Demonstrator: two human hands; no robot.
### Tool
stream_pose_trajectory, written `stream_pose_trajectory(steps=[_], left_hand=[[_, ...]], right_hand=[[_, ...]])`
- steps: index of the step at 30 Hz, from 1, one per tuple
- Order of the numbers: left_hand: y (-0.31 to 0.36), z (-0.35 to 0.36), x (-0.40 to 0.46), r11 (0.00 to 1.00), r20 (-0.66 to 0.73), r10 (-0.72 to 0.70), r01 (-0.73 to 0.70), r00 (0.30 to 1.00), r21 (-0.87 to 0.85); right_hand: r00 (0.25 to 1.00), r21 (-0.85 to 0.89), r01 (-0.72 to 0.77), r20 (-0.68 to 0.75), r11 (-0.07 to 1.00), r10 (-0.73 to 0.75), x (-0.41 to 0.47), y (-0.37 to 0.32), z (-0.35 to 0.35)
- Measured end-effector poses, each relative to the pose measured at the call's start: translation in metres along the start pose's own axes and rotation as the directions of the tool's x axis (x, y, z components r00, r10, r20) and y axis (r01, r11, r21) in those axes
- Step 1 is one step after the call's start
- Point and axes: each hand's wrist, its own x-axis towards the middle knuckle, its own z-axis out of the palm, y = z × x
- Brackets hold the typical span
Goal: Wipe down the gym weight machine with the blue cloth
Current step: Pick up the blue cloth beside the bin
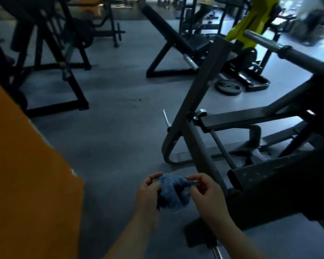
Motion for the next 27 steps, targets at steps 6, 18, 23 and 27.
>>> stream_pose_trajectory(steps=[6,18,23,27], left_hand=[[0.014,0.093,-0.009,0.995,0.181,-0.015,-0.003,0.983,0.099],[0.052,0.235,-0.012,0.942,0.447,-0.228,0.081,0.865,0.325],[0.078,0.261,-0.022,0.919,0.569,-0.316,0.095,0.759,0.383],[0.091,0.273,-0.038,0.873,0.603,-0.396,0.080,0.693,0.481]], right_hand=[[0.975,0.113,-0.015,-0.221,0.993,0.040,0.006,-0.028,-0.081],[0.935,0.096,0.082,-0.352,0.992,-0.043,0.049,-0.065,-0.173],[0.840,0.048,0.188,-0.525,0.981,-0.136,0.046,-0.083,-0.188],[0.693,-0.033,0.246,-0.693,0.969,-0.200,0.027,-0.097,-0.200]])
